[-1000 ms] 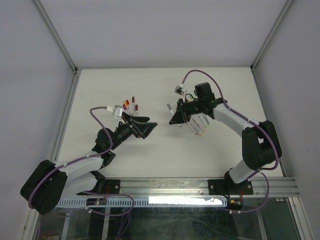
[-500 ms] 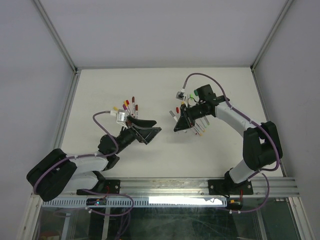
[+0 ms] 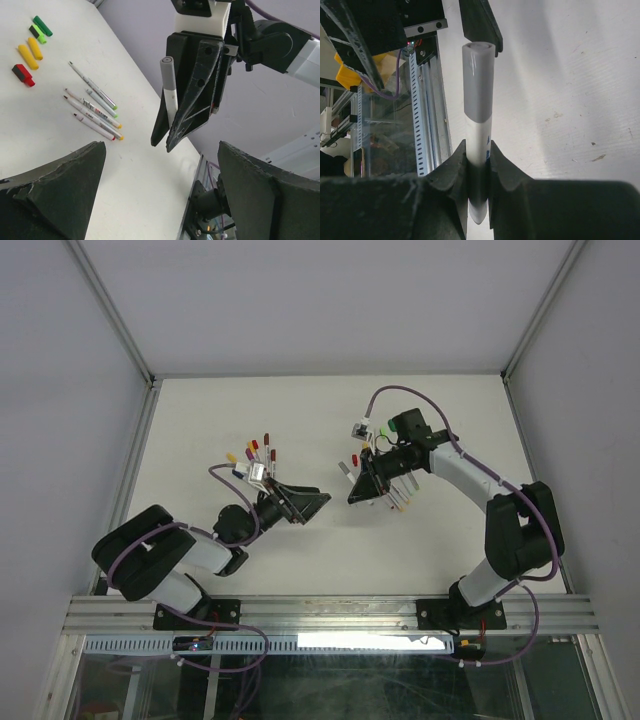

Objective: Open the pen caps
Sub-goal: Open the pen cap from the pen.

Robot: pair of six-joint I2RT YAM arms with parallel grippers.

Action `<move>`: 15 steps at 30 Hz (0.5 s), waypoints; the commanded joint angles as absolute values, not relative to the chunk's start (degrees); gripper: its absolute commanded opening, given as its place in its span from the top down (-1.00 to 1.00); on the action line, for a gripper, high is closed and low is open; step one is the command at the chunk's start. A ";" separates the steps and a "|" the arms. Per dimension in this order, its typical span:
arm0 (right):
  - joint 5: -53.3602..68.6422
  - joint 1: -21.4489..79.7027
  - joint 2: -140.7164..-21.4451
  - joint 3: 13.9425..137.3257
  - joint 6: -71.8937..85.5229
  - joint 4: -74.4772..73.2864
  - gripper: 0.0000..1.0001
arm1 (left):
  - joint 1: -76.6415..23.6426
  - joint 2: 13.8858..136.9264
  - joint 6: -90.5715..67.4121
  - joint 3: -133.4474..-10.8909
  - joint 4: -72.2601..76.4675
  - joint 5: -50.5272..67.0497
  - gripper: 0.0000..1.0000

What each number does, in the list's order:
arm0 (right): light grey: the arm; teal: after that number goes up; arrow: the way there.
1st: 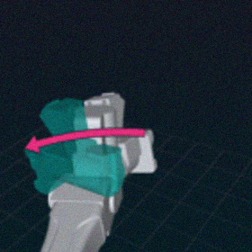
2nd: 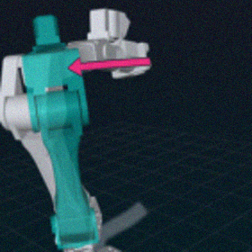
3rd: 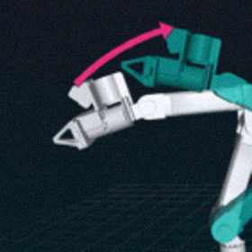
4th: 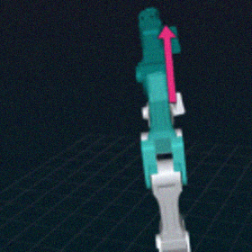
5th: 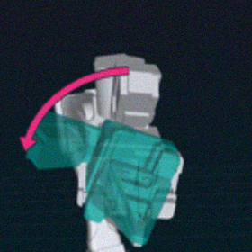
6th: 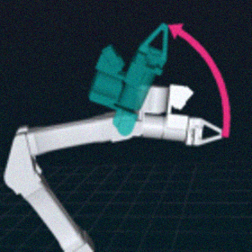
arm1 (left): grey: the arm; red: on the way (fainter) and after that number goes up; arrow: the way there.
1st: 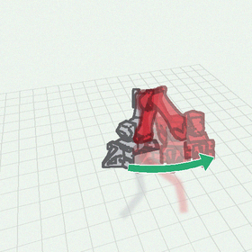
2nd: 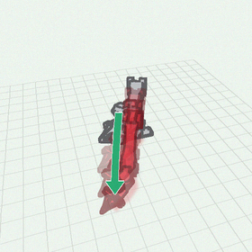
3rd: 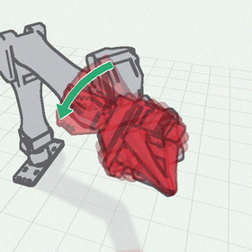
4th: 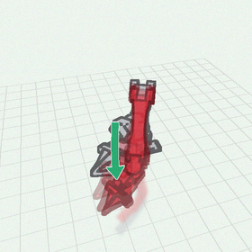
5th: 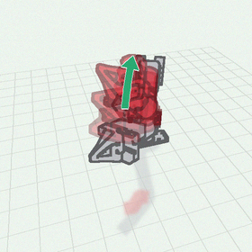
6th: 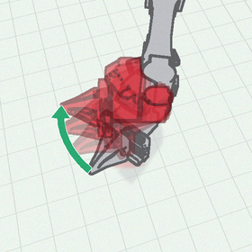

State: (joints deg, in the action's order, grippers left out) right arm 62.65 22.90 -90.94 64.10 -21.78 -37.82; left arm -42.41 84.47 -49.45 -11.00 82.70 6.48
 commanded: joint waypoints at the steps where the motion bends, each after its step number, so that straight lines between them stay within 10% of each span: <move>1: 65.10 22.72 -91.41 66.84 -23.27 -38.20 1.00 | -42.78 86.63 -51.59 -13.53 95.89 7.80 -0.92; 15: 66.32 22.68 -91.87 67.23 -23.21 -38.50 1.00 | -43.85 92.82 -53.44 -19.02 95.40 6.85 -0.81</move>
State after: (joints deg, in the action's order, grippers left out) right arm 63.90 22.90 -91.92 64.47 -22.41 -38.70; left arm -42.57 91.66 -52.34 -16.36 82.78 7.60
